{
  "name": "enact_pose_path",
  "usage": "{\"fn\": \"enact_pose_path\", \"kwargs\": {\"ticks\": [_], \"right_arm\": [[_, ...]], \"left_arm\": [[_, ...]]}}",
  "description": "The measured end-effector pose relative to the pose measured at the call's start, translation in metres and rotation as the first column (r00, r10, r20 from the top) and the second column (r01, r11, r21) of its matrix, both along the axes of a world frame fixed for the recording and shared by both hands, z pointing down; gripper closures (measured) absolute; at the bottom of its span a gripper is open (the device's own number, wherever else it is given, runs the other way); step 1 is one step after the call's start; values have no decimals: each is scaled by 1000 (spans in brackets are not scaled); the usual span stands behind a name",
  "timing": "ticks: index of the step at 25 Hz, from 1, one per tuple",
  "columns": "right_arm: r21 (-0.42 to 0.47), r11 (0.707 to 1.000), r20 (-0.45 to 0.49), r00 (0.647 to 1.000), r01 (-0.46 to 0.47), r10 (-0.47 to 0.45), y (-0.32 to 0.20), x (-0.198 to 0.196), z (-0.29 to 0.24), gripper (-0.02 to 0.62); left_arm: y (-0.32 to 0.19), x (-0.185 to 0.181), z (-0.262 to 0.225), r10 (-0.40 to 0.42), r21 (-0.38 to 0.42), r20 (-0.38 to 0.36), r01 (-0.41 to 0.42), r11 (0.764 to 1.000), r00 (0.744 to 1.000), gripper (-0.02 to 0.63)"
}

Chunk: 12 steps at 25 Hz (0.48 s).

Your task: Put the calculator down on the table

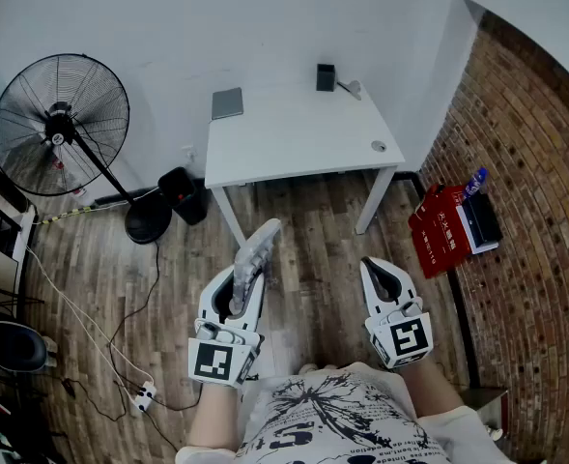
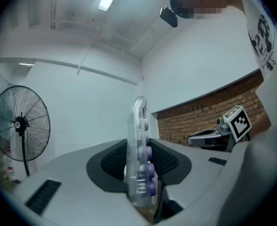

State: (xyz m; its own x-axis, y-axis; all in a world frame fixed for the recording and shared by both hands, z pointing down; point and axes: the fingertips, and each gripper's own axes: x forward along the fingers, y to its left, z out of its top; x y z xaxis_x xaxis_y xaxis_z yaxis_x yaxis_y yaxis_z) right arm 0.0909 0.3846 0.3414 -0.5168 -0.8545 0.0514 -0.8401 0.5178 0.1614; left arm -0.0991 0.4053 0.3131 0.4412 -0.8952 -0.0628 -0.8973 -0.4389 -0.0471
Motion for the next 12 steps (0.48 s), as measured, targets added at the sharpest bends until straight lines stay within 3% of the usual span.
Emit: {"fn": "enact_pose_path", "kwargs": {"ticks": [12], "right_arm": [[-16,1000,26,1000,-12,13,-10,-4,6,581]], "left_arm": [[-11,-5,6,6,-6,-8,-6,1000,1000,463]]}}
